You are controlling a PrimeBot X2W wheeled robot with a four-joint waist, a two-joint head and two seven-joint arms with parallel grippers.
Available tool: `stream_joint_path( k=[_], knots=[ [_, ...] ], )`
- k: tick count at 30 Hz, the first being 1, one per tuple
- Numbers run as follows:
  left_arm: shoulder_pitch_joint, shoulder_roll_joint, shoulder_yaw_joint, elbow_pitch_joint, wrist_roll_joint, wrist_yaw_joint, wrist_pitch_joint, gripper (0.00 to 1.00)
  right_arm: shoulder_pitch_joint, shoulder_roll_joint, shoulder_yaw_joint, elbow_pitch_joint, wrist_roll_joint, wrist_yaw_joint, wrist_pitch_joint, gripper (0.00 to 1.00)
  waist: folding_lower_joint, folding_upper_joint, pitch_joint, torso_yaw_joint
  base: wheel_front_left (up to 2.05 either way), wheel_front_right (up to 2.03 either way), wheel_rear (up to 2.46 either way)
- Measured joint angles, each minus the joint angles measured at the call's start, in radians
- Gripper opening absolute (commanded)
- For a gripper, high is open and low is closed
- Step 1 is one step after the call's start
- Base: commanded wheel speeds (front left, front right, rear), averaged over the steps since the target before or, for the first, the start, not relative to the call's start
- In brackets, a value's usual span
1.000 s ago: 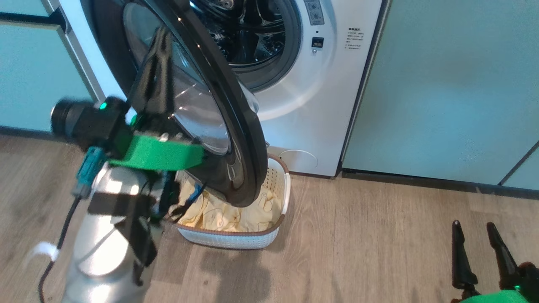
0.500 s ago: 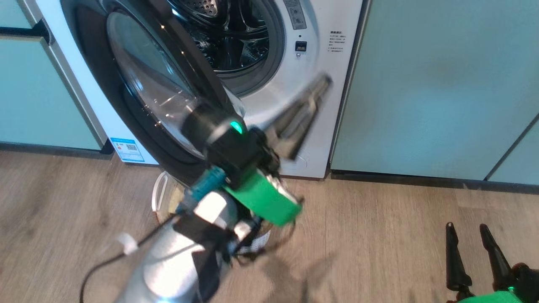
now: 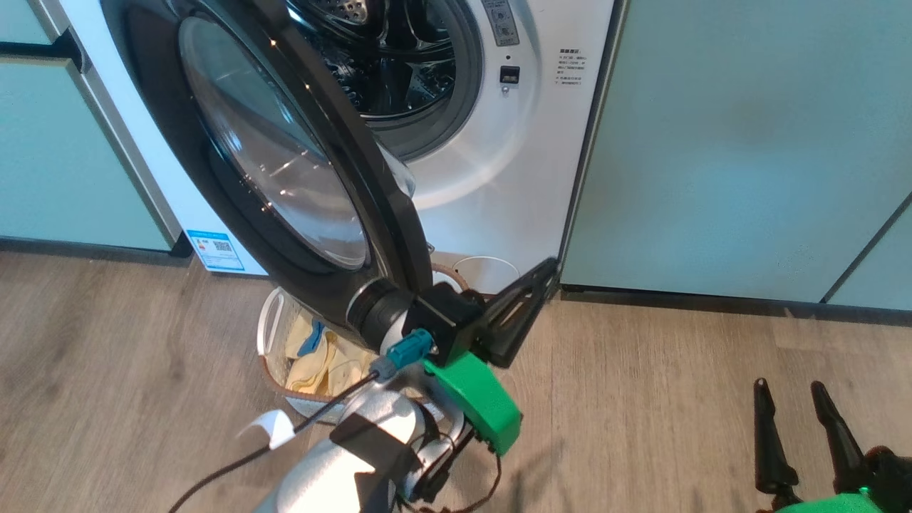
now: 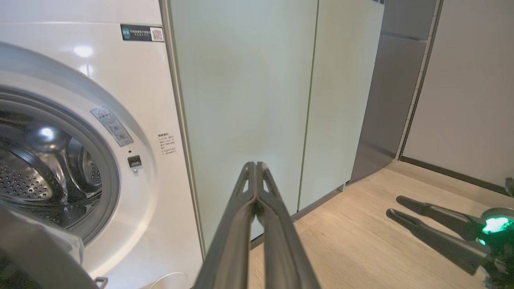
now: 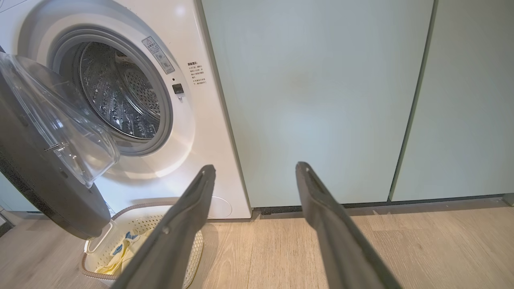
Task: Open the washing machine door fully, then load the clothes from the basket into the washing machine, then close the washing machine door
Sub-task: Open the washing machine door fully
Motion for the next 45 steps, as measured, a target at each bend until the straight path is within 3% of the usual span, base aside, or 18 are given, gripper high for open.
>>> stream_joint_path(
  k=[14, 23, 45],
  knots=[
    [-0.007, 0.001, 0.008, 0.214, -0.022, 0.040, -0.001, 0.00, 0.000, 0.000, 0.010, 0.010, 0.000, 0.000, 0.000, 1.00, 0.0000, 0.0000, 0.000, -0.012, 0.00, 0.00, 0.00],
    [-0.096, 0.008, 0.073, 0.384, -0.042, 0.066, -0.040, 0.00, -0.002, 0.000, 0.013, 0.020, 0.001, 0.000, 0.000, 1.00, 0.0000, 0.0000, 0.002, -0.036, 0.00, 0.00, 0.00],
    [-0.140, 0.009, 0.103, 0.537, -0.087, 0.074, -0.098, 0.00, -0.003, 0.000, 0.011, 0.032, 0.011, 0.000, 0.000, 1.00, 0.0000, 0.0000, 0.004, -0.050, 0.00, 0.00, 0.00]
  ],
)
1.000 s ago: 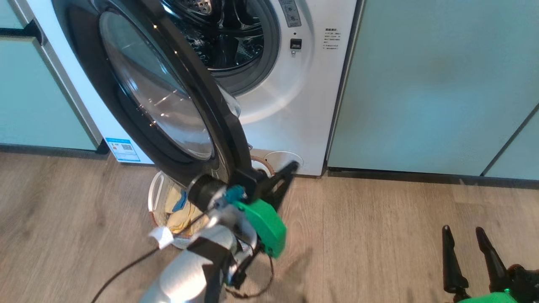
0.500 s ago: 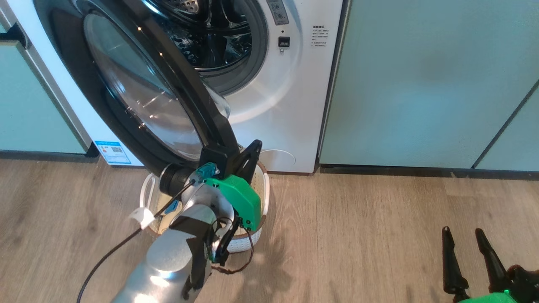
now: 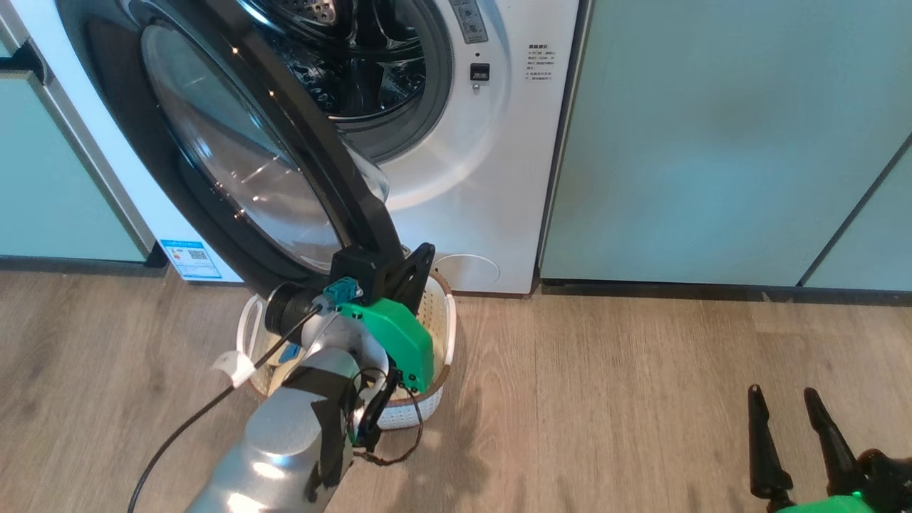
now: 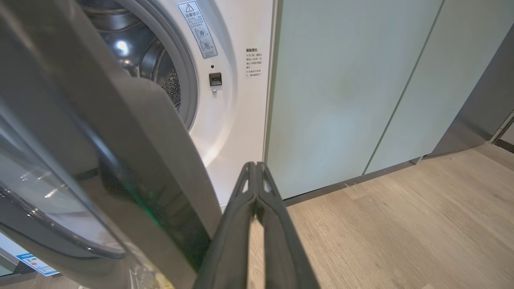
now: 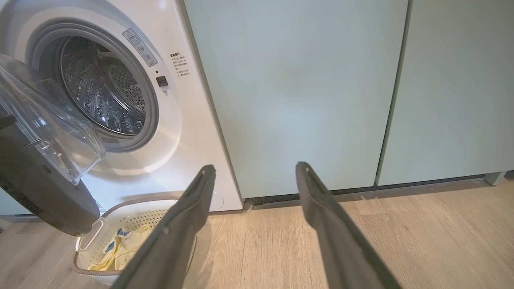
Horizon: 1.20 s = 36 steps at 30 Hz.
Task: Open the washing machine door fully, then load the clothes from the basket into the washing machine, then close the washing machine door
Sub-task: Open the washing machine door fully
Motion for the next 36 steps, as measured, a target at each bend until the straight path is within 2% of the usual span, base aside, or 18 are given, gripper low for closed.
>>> stream_joint_path(
  k=[19, 36],
  knots=[
    [0.002, -0.001, -0.007, 0.006, -0.015, 0.010, -0.018, 0.00, 0.000, 0.000, -0.003, -0.001, 0.006, 0.000, 0.000, 1.00, 0.0000, 0.0000, -0.006, 0.020, 0.00, 0.00, 0.00],
    [0.093, 0.032, -0.017, -0.133, -0.017, 0.059, 0.003, 0.00, 0.002, 0.000, -0.011, -0.003, 0.007, 0.000, 0.000, 1.00, 0.0000, 0.0000, -0.014, 0.082, 0.00, 0.00, 0.00]
  ],
)
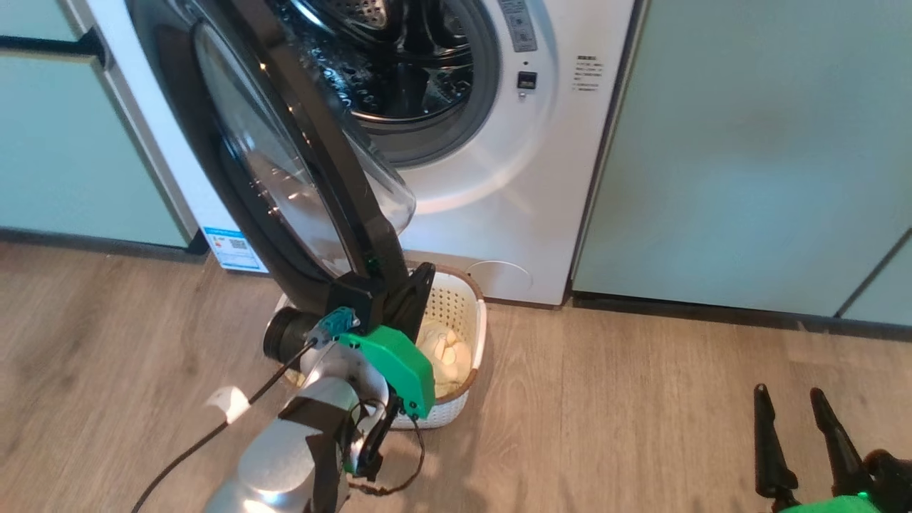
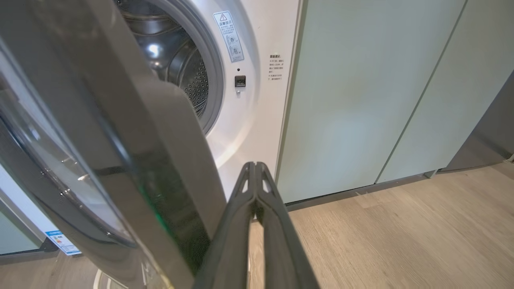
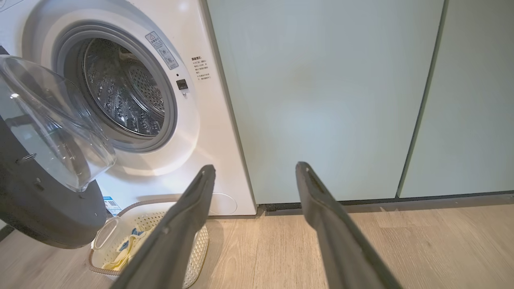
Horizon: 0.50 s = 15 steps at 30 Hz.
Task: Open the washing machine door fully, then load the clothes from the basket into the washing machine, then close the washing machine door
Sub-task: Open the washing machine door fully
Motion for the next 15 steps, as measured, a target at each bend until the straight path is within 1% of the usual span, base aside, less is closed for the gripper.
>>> stream_joint_path(
  k=[11, 15],
  knots=[
    [0.060, 0.033, -0.024, -0.116, 0.001, 0.028, 0.040, 0.00, 0.000, 0.000, -0.005, -0.017, 0.018, 0.000, 0.000, 1.00, 0.0000, 0.0000, 0.008, 0.080, 0.00, 0.00, 0.00],
    [0.076, 0.041, -0.031, -0.151, 0.001, 0.030, 0.051, 0.00, 0.000, 0.000, -0.010, -0.016, 0.018, 0.000, 0.000, 1.00, 0.0000, 0.0000, 0.013, 0.115, 0.00, 0.00, 0.00]
  ],
)
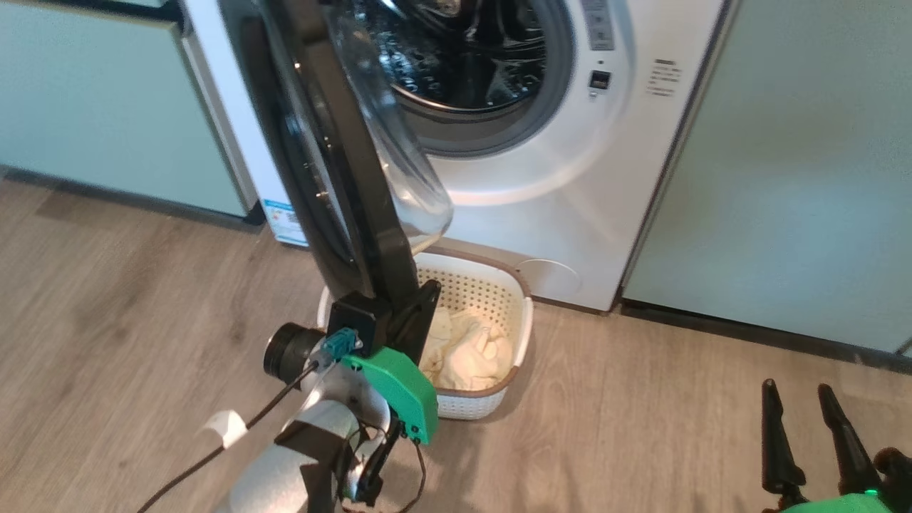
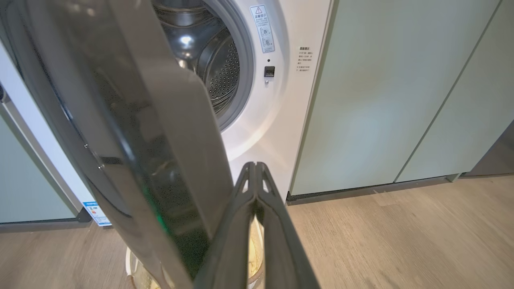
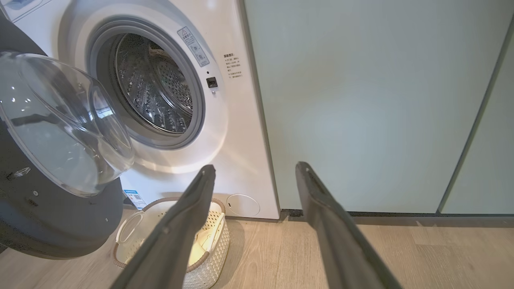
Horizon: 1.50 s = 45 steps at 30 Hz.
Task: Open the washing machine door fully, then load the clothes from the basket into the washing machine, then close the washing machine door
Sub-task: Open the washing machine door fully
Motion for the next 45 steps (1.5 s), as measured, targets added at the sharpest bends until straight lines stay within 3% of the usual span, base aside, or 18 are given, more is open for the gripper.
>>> stream_joint_path(
  k=[11, 28, 45],
  knots=[
    [0.033, 0.010, -0.028, -0.057, 0.001, 0.007, 0.006, 0.00, -0.008, 0.000, -0.002, 0.001, 0.000, 0.000, 0.000, 1.00, 0.0000, 0.0000, 0.021, 0.099, 0.00, 0.00, 0.00],
    [0.038, 0.034, -0.017, -0.020, -0.011, 0.029, -0.010, 0.00, -0.021, 0.000, -0.005, 0.017, 0.010, 0.000, 0.000, 1.00, 0.0000, 0.0000, 0.013, 0.077, 0.00, 0.00, 0.00],
    [0.069, 0.064, 0.012, -0.051, -0.011, 0.081, -0.027, 0.00, -0.019, 0.001, -0.009, 0.012, 0.010, 0.000, 0.000, 1.00, 0.0000, 0.0000, 0.013, 0.217, 0.00, 0.00, 0.00]
  ],
)
